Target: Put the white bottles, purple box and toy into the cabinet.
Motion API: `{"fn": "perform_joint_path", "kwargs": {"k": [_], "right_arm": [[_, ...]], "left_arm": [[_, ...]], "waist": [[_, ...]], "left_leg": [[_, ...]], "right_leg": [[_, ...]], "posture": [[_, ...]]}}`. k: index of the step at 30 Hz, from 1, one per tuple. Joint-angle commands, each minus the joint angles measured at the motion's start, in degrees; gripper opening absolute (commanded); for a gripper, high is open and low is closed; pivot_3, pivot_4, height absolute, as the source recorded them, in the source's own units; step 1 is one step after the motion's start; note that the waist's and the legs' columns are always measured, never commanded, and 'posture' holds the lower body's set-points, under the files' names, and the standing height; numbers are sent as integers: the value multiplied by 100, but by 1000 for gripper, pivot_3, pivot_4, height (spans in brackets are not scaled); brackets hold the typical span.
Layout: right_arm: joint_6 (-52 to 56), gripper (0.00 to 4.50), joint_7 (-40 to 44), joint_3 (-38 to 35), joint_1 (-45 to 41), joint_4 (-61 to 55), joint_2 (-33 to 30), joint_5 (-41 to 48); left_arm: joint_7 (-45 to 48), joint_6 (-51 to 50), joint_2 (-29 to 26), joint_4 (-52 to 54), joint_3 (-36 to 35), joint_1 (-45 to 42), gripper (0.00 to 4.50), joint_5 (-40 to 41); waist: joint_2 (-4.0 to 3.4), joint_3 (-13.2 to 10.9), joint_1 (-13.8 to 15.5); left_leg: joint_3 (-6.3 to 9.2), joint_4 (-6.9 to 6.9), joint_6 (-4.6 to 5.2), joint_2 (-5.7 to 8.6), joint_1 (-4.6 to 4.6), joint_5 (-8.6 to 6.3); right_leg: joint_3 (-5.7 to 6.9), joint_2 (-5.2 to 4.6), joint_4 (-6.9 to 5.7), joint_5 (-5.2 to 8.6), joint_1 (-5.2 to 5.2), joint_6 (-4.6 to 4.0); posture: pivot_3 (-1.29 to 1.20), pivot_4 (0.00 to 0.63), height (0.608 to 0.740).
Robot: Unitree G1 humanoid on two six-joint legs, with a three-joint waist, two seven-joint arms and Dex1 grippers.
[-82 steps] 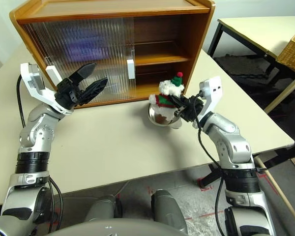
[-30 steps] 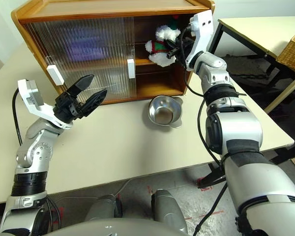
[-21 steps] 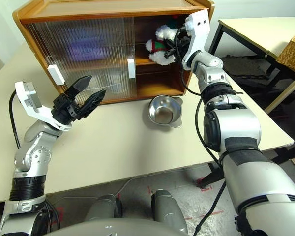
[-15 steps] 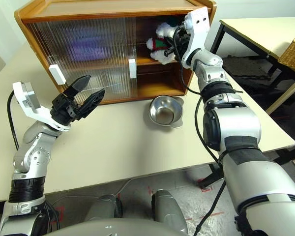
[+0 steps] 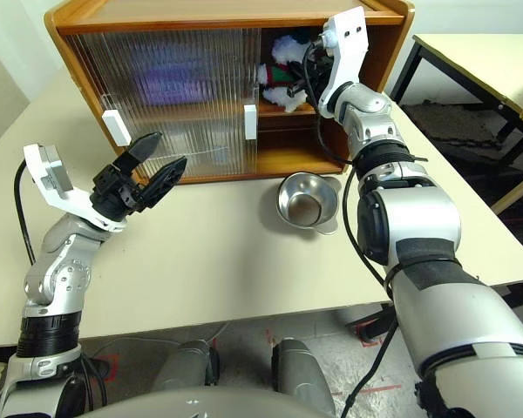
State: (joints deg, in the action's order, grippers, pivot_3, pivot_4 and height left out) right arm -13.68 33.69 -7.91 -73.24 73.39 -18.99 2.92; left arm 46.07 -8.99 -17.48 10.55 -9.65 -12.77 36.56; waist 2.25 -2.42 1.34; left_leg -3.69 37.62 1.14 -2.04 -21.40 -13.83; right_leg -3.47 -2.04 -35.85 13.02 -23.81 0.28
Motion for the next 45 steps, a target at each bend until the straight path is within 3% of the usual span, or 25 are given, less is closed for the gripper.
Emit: {"fn": "perform_joint_path", "kwargs": {"k": [1, 3, 15, 27, 32, 36, 40, 43, 45], "right_arm": [[49, 231, -122, 57, 174, 185, -65, -193], [76, 230, -245, 110, 187, 204, -85, -287], [12, 4489, -472, 51, 122, 171, -178, -414], [-323, 4489, 249, -158, 338, -649, -343, 51], [474, 4489, 669, -216, 1407, -2668, -221, 672], [2049, 4489, 619, -272, 2877, -5402, -159, 1573], [3415, 4489, 111, -506, 3949, -7393, -149, 2398], [4047, 4489, -188, -617, 4372, -8106, -195, 2744], [4883, 4489, -514, -958, 4858, -8617, -128, 3501]], "left_arm": [[-26, -37, -34, 44, 17, 0, 4500, 39], [-46, -49, -49, 97, 3, 42, 4500, 51], [-47, -21, -19, 51, 81, 5, 4500, 58], [152, 19, 77, -279, 221, -216, 4500, 30], [245, 19, 86, -420, 248, -321, 4500, 28], [319, -16, 58, -464, 243, -350, 4500, 42], [381, -36, 21, -536, 228, -404, 4500, 52], [399, -54, 5, -562, 211, -442, 4500, 59], [428, -71, -30, -570, 190, -432, 4500, 68]], "waist": [[0, 0, -1], [0, 0, 0], [1, 1, 60], [1, 1, -51], [2, 1, -96], [-3, 0, -105], [-4, 0, -108], [-4, 0, -151], [1, 3, -187]], "left_leg": [[0, -1, 0, 1, 1, 0], [1, -2, 0, 1, 1, 0], [0, -2, 0, 4, 4, 0], [-2, -3, 0, 6, 2, 0], [0, -5, 0, 2, 3, 0], [3, -4, 0, -24, 1, 0], [0, -3, -1, -26, -2, -1], [-6, -1, -2, -26, 2, -1], [-8, 0, -2, -25, 7, -1]], "right_leg": [[0, 0, 0, 1, 0, -1], [0, 0, 0, 1, 0, -1], [0, 1, -1, 4, 0, 4], [0, 1, 0, 5, -1, 0], [-1, 3, -1, 6, 0, 2], [1, 2, -4, 6, 0, 3], [0, 1, -5, 13, -6, 15], [-1, 1, -4, 14, -6, 17], [-1, 2, -4, 12, -1, 19]], "posture": [[201, 0, 740], [211, 3, 740], [182, 0, 740], [112, 0, 740], [90, 0, 740], [73, 0, 740], [62, 0, 740], [57, 0, 740], [53, 0, 740]]}}
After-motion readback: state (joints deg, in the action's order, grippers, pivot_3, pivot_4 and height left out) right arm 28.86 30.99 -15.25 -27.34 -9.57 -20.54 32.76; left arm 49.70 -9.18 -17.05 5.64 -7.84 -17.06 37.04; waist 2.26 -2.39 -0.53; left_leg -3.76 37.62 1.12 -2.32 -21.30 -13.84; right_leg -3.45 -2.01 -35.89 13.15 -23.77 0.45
